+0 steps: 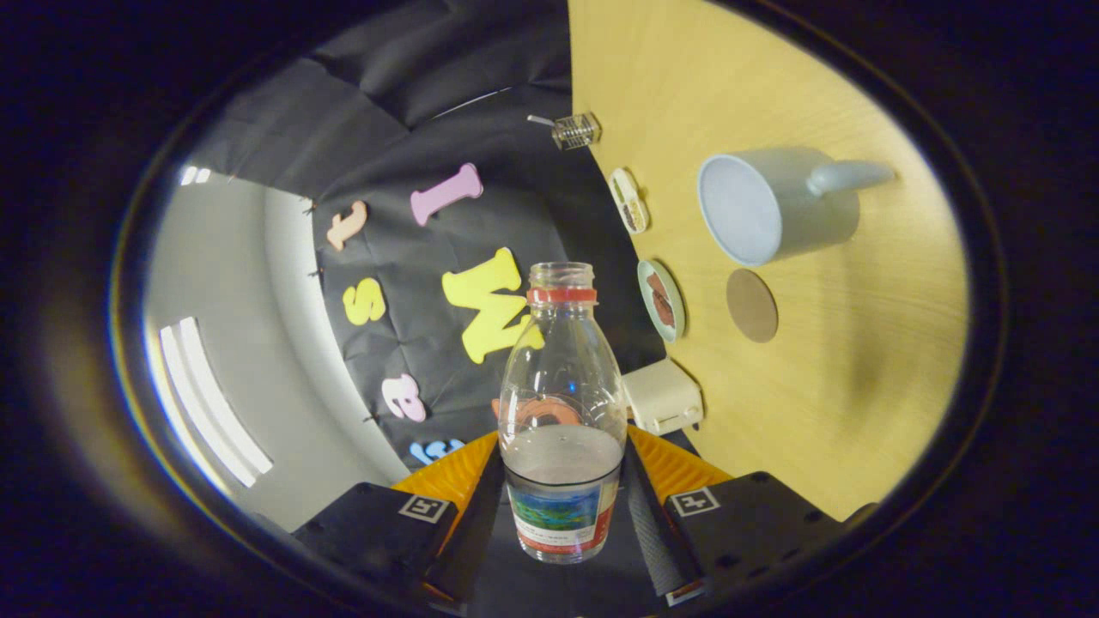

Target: Take the bottle from table, then pour the juice into the cup, finally place the bottle on the coaster

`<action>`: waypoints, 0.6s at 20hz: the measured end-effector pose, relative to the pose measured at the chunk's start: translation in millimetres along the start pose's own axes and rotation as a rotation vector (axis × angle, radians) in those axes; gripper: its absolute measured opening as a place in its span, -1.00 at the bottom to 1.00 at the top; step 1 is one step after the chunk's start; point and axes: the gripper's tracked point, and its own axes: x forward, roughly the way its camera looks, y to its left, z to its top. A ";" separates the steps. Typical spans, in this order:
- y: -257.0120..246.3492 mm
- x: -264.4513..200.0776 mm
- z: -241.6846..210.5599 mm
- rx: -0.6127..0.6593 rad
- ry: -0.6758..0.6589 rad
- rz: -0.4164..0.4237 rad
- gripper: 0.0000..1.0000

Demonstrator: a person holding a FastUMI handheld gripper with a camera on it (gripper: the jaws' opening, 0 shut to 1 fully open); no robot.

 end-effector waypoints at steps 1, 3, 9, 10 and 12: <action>-2.1 0.3 -2.3 -0.084 0.006 -0.015 0.56; -4.0 -1.9 -8.2 -0.242 0.025 -0.030 0.56; 6.2 -4.8 -11.2 -0.767 0.052 -0.060 0.57; 12.0 -4.5 -12.0 -0.860 0.050 -0.065 0.57; 23.6 -5.2 -9.6 -1.036 0.042 -0.076 0.57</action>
